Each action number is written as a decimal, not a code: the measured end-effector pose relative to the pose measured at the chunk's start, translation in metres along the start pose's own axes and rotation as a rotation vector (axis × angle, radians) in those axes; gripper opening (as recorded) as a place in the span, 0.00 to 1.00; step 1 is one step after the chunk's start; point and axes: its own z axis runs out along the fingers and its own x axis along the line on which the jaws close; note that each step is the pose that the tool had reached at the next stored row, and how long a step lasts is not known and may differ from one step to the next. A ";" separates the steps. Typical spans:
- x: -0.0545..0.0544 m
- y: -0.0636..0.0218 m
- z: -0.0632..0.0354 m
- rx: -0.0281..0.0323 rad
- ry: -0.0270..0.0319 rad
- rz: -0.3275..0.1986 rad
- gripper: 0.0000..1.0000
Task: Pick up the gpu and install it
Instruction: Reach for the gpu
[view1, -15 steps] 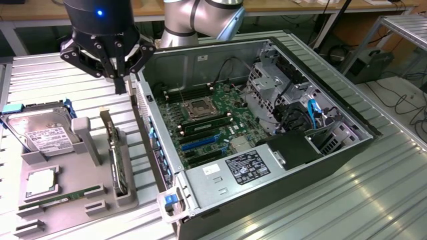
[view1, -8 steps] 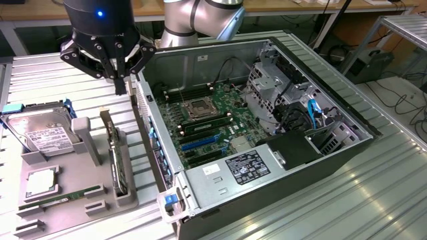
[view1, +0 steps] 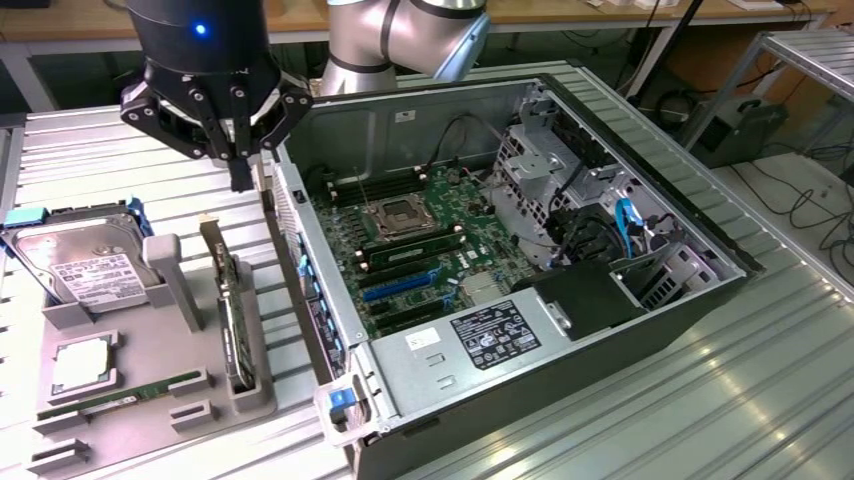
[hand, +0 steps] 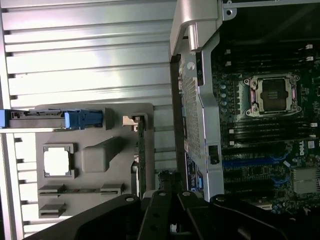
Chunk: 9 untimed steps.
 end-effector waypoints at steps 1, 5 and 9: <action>0.000 -0.0003 0.0000 0.0000 0.0000 0.000 0.11; 0.000 -0.0014 0.0001 -0.0001 -0.0001 0.000 0.11; 0.000 -0.0022 0.0001 0.0000 -0.0001 0.000 0.11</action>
